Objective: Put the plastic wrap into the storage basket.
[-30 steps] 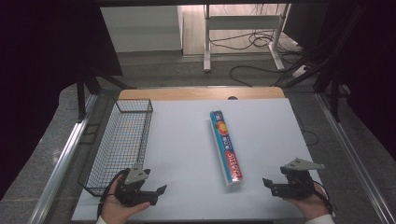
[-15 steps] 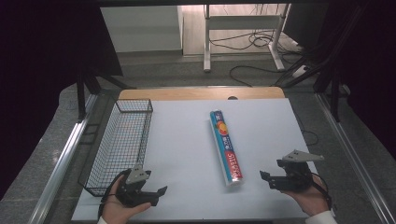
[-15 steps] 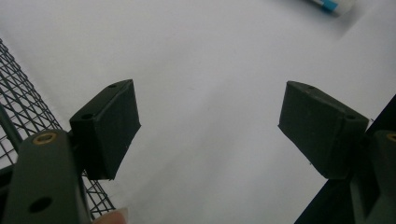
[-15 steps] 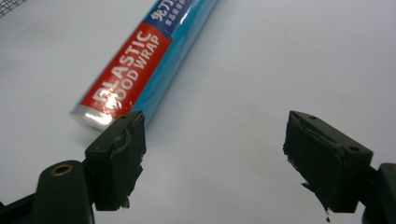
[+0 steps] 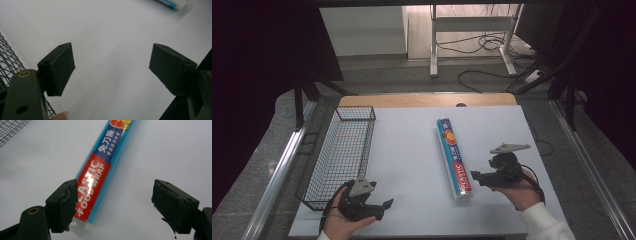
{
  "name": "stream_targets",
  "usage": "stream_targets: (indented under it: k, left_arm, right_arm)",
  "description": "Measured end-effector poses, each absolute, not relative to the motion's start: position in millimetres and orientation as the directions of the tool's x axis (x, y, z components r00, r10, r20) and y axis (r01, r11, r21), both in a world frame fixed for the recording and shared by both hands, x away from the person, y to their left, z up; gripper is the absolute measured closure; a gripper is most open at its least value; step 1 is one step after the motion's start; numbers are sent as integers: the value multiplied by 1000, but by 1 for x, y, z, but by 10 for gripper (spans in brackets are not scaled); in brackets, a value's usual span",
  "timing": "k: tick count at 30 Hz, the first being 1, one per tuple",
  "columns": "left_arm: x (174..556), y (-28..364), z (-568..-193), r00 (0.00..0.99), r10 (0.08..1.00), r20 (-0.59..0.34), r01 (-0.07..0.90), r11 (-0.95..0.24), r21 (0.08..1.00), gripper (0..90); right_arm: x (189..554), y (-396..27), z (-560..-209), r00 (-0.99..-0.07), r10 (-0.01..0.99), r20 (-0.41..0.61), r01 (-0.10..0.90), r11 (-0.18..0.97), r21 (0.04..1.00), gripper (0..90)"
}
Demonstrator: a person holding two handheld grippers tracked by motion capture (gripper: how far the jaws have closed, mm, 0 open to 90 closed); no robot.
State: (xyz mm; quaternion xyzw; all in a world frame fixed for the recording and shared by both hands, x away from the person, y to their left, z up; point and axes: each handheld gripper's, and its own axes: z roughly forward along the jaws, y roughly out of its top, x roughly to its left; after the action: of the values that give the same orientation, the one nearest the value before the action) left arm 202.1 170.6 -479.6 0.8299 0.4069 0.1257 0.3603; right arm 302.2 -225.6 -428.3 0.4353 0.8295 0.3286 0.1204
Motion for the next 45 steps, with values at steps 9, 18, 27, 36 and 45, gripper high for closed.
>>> stream_targets:
  k: [9, 18, 27, 36, 45]
  left_arm:
    - [200, 172, -480, 639, 765, -84, 583, -410, 702, 204]
    - [200, 174, -480, 635, 768, -83, 584, -407, 702, 206]
    - [200, 174, -481, 636, 767, -82, 585, -410, 700, 206]
    - [200, 174, -481, 641, 763, -82, 582, -413, 700, 206]
    - [199, 175, -479, 639, 765, -80, 581, -411, 703, 206]
  right_arm:
    - [343, -185, -435, -582, 809, 81, 680, 430, 594, 207]
    - [373, -155, -448, -548, 831, 95, 731, 420, 537, 199]
    - [399, -137, -469, -483, 872, 85, 790, 391, 473, 191]
    - [407, -127, -491, -455, 888, 67, 830, 395, 393, 199]
    - [410, -125, -497, -441, 896, 58, 846, 393, 360, 260]
